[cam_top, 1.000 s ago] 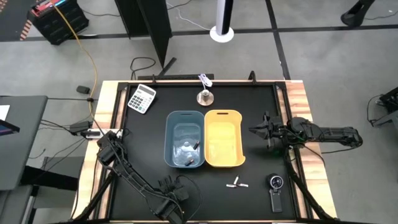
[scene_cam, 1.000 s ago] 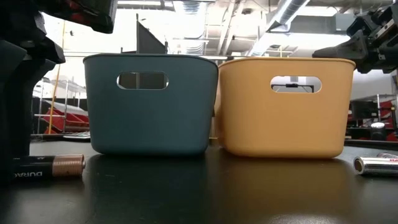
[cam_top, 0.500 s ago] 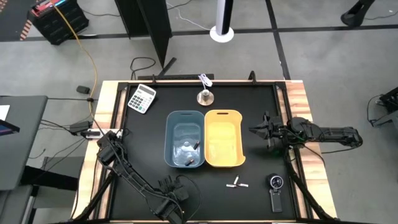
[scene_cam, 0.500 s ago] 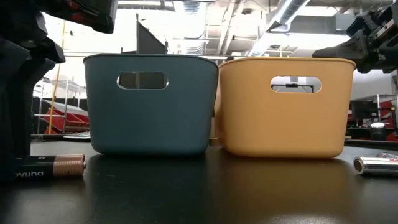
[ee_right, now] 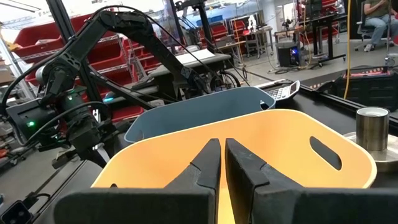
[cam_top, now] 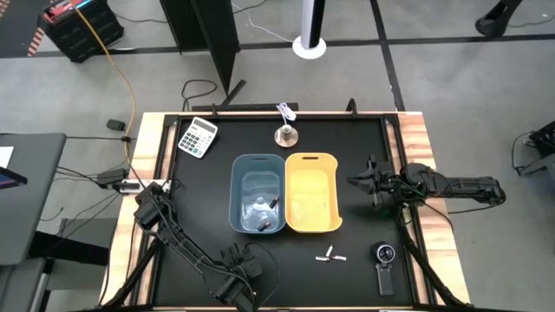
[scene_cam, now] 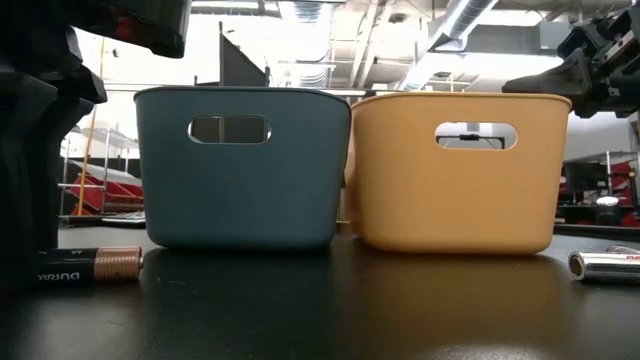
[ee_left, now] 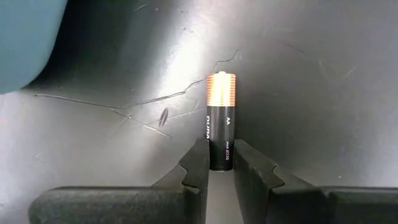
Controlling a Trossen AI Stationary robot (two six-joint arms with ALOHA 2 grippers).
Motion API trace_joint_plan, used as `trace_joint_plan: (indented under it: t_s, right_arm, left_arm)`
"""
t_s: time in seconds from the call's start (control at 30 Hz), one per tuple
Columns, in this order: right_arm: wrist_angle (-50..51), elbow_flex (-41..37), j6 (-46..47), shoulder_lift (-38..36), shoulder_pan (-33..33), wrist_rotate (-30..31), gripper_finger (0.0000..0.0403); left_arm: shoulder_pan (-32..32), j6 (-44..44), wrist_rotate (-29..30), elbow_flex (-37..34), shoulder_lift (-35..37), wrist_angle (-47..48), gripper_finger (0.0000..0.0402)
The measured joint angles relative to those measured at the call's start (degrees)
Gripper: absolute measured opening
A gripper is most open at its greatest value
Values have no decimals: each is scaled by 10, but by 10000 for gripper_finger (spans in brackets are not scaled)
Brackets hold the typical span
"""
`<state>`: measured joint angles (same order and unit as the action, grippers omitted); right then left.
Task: Sort batteries
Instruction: Put the black battery into the blue bin
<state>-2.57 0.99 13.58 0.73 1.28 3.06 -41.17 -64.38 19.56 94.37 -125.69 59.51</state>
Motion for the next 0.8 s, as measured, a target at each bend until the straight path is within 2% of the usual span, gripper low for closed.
trace_joint_plan:
  t_s: [0.47,0.8]
  right_arm:
    - [0,0,0,0,0,0,43]
    - [0,0,0,0,0,0,43]
  left_arm:
    - [-5,3,-8,3,3,6,48]
    - [-8,-5,8,2,28,22,48]
